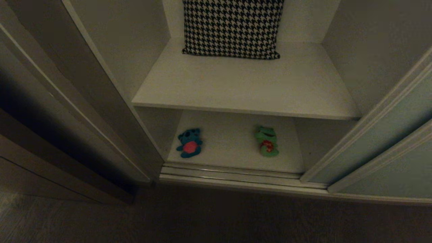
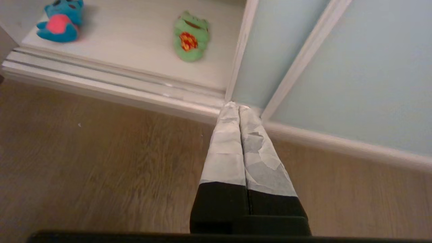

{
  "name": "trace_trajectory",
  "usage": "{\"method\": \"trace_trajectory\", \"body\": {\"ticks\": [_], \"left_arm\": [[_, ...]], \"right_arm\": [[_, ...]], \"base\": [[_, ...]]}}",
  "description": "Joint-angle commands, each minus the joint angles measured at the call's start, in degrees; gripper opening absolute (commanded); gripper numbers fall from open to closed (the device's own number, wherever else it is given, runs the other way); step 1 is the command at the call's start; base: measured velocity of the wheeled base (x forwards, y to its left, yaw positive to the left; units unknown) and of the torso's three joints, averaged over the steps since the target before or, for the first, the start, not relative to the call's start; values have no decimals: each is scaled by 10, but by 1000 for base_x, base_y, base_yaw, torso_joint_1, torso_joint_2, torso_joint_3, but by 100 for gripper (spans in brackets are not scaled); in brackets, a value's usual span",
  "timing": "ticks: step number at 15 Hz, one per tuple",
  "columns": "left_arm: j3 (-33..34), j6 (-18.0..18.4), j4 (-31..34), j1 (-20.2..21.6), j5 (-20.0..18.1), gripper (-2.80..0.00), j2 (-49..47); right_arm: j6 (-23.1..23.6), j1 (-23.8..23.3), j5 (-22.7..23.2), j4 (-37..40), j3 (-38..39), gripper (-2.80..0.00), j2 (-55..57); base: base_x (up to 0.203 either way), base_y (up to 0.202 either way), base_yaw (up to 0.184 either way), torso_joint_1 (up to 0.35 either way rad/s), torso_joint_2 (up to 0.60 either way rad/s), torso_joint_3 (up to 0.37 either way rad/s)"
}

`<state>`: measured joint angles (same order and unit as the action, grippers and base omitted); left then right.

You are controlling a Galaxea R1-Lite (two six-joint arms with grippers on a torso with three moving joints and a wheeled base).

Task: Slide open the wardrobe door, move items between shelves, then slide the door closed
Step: Close the door

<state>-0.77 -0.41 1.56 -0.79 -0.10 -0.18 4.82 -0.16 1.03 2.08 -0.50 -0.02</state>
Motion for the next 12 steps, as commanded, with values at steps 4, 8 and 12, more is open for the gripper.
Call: {"method": "trace_trajectory", "body": {"ticks": [4,8,12], "left_arm": [[1,0,0,0,0,-280,0],[0,0,0,0,0,-280,-1],[0,0,0,0,0,-280,0]], "right_arm": [[-11,1,-16,28,-58,-280,16],[-41,-5,-25,84,-300,-280,134],[-42,-41,-82,226,-503,-280,228]], "base": [[0,0,0,0,0,0],[0,0,0,0,0,0],[0,0,0,0,0,0]]}}
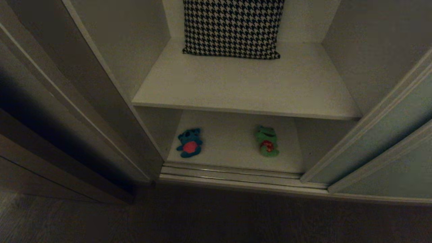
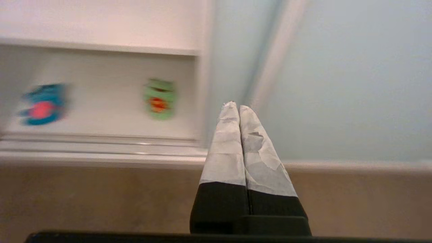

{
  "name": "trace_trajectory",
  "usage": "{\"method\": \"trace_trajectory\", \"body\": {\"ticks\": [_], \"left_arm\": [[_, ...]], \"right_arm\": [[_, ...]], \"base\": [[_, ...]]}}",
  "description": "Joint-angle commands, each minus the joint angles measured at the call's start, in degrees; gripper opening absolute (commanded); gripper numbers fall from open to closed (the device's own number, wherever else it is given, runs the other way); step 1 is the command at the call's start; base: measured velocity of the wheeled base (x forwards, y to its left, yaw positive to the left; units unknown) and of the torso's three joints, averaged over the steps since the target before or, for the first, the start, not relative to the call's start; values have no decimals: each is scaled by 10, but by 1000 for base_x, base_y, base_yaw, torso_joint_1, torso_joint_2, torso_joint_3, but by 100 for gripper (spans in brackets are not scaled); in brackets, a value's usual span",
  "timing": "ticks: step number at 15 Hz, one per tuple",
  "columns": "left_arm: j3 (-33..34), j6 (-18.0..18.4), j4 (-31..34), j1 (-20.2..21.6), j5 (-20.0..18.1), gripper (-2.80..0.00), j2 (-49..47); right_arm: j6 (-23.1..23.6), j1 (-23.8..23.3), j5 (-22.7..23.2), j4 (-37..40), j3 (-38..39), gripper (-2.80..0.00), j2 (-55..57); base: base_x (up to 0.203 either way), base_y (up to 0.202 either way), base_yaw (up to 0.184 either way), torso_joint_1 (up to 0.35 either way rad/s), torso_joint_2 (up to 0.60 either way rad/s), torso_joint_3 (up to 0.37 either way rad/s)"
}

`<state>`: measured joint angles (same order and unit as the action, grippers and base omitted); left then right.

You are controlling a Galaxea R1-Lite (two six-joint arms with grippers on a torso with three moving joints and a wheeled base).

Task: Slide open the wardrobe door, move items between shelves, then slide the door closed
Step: Close the door

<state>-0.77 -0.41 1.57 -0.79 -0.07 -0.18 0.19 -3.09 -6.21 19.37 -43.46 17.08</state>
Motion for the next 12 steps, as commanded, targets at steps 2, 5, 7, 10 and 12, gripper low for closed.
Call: {"method": "trace_trajectory", "body": {"ticks": [2,5,7,10,12], "left_arm": [[0,0,0,0,0,-280,-1],[0,0,0,0,0,-280,-1],[0,0,0,0,0,-280,0],[0,0,0,0,0,-280,-1],[0,0,0,0,0,-280,0]], "right_arm": [[24,-65,19,119,-126,-280,88],[42,-172,107,142,-150,-280,138],[60,-236,162,140,-154,-280,167],[88,-347,226,116,-159,-280,211],[110,-386,252,94,-166,-280,240]], "base": [[0,0,0,0,0,0],[0,0,0,0,0,0],[0,0,0,0,0,0],[0,0,0,0,0,0],[0,0,0,0,0,0]]}}
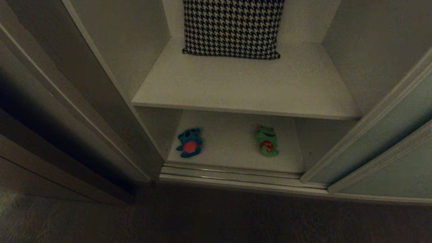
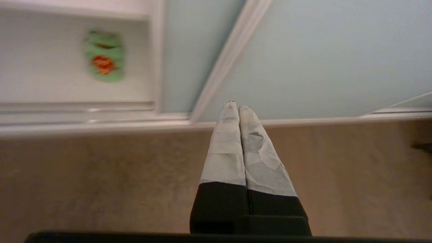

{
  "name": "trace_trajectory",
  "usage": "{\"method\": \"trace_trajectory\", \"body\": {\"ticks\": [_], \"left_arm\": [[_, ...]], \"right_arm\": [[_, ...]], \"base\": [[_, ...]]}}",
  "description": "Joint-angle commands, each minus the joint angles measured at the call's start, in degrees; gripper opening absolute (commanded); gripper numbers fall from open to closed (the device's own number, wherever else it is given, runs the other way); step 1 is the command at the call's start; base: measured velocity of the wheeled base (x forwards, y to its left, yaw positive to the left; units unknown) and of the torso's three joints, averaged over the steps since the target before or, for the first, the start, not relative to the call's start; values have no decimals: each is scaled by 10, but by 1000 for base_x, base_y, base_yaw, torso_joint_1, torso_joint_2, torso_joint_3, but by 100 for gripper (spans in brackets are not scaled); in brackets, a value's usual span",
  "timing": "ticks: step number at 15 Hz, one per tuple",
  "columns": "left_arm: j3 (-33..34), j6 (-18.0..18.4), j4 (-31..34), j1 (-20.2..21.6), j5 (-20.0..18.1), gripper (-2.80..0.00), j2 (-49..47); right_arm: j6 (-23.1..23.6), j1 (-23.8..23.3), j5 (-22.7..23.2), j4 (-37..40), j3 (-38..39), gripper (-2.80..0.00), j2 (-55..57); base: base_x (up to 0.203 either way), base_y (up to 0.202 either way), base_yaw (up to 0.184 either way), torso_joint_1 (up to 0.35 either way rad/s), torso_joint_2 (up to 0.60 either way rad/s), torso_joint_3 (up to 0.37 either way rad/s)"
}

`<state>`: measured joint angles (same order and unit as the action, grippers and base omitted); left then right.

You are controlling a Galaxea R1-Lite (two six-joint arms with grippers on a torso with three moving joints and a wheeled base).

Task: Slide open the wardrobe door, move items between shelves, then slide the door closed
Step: Close the door

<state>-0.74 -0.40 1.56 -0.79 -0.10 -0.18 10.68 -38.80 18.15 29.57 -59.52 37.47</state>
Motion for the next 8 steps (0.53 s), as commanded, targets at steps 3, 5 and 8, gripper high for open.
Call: {"method": "trace_trajectory", "body": {"ticks": [3,5,8], "left_arm": [[0,0,0,0,0,-280,0],[0,0,0,0,0,-280,-1],[0,0,0,0,0,-280,0]], "right_arm": [[-20,-34,-46,-36,-27,-280,50],[-46,-53,-117,-82,-32,-280,64],[-53,-117,-131,-148,-26,-280,83]], "base": [[0,0,0,0,0,0],[0,0,0,0,0,0],[0,0,0,0,0,0]]}}
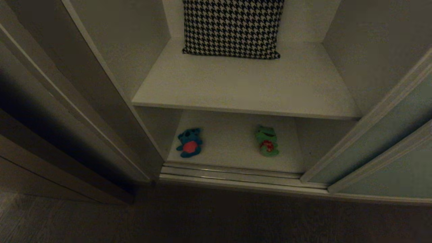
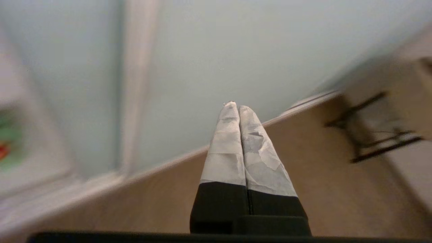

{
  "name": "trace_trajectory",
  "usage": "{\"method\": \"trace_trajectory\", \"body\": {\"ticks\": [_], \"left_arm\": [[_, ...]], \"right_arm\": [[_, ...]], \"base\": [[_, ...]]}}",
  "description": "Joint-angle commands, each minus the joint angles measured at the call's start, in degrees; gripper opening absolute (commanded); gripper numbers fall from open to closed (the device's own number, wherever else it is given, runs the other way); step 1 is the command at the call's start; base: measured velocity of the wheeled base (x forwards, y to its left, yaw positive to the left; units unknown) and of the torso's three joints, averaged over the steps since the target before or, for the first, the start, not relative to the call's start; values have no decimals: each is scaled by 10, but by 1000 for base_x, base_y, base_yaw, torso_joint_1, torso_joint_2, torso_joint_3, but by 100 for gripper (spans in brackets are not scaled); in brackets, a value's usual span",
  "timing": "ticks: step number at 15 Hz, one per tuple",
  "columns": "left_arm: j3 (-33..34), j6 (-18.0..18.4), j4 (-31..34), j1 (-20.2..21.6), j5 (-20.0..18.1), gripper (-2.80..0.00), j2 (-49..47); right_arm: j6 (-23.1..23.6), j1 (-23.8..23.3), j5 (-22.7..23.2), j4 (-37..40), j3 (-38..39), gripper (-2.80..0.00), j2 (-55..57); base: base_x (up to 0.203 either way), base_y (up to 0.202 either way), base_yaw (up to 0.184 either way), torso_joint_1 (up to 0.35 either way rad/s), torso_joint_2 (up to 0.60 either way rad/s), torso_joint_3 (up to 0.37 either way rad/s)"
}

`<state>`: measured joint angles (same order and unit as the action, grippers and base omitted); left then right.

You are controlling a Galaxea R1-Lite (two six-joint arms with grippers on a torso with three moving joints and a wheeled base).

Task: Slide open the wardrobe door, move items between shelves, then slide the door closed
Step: Close the door

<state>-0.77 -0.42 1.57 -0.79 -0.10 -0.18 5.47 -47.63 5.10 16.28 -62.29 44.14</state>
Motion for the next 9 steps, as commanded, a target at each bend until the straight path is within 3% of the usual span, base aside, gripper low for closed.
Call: {"method": "trace_trajectory", "body": {"ticks": [1,4,9], "left_arm": [[0,0,0,0,0,-280,-1],[0,0,0,0,0,-280,0],[0,0,0,0,0,-280,-1]], "right_arm": [[-3,-48,1,-25,2,-280,24],[-12,-76,8,-62,-5,-280,57],[-39,-93,86,-65,-50,-280,119]], "base": [[0,0,0,0,0,0],[0,0,0,0,0,0],[0,0,0,0,0,0]]}}
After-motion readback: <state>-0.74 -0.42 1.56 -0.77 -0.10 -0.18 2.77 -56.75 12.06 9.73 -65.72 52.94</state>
